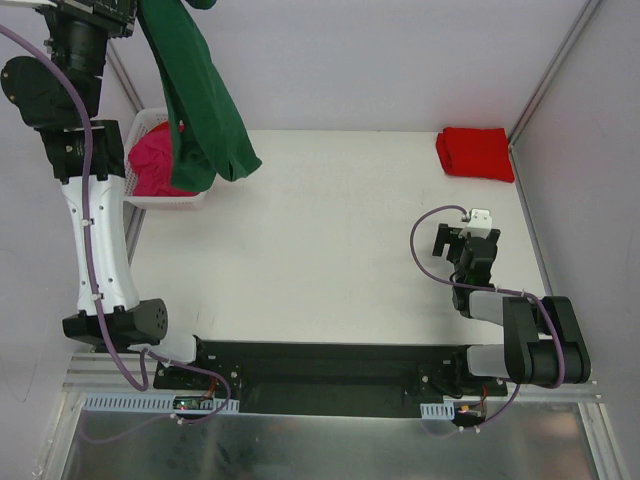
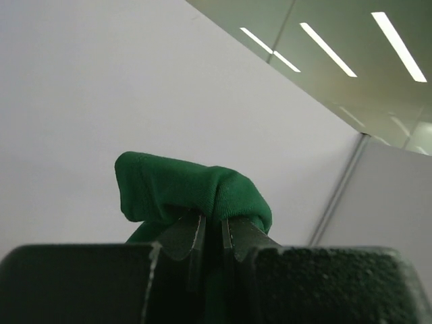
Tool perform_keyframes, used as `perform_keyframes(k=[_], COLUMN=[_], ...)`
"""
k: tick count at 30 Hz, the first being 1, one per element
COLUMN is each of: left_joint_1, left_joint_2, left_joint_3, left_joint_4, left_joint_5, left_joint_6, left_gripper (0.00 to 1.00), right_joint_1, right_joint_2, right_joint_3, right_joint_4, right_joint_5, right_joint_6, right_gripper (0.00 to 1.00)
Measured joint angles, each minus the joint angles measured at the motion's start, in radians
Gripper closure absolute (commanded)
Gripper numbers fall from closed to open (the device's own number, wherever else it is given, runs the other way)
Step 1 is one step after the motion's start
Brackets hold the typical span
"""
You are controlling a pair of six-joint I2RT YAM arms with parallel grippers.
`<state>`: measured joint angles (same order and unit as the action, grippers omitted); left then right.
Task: Fold and stack the t-shirts
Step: Move the tshirt to the center of the board
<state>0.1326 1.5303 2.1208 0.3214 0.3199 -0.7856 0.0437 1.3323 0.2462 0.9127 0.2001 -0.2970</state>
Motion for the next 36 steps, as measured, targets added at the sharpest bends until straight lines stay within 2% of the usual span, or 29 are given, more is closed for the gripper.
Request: perform_keyframes(k=[3,14,18,24,28,36], left_joint_1=[0.0,0.0,-0.001,-0.025,-0.091,-0.395], left_joint_2=[-0.074,-0.438,-0.495,-0.501,-0.49,-0.339], left_joint_3=[-0.089,-0.617,-0.77,-0.89,-0.927,-0.913], left_joint_4=[0.032,0.179,0.198,0.201,0.215,0.283], left_joint_5=[0.049,0.195,0.24,0.308,0.362,0.436], left_joint_6=[-0.061,-0.238,-0.293,-0.353,-0.385,-0.412], left_gripper=[1.0,1.0,1.0,1.0,1.0,1.0], right_joint_1=[0.0,0.0,0.0,0.0,0.0,0.0], right_joint_2=[0.0,0.0,0.0,0.0,0.0,0.0], right_joint_3=[0.0,0.0,0.0,0.0,0.0,0.0], right_joint_4=[0.0,0.0,0.0,0.0,0.0,0.0], right_joint_5=[0.0,0.0,0.0,0.0,0.0,0.0], right_joint_6=[0.0,0.0,0.0,0.0,0.0,0.0], right_gripper=[0.04,0.04,0.04,0.04,0.04,0.04])
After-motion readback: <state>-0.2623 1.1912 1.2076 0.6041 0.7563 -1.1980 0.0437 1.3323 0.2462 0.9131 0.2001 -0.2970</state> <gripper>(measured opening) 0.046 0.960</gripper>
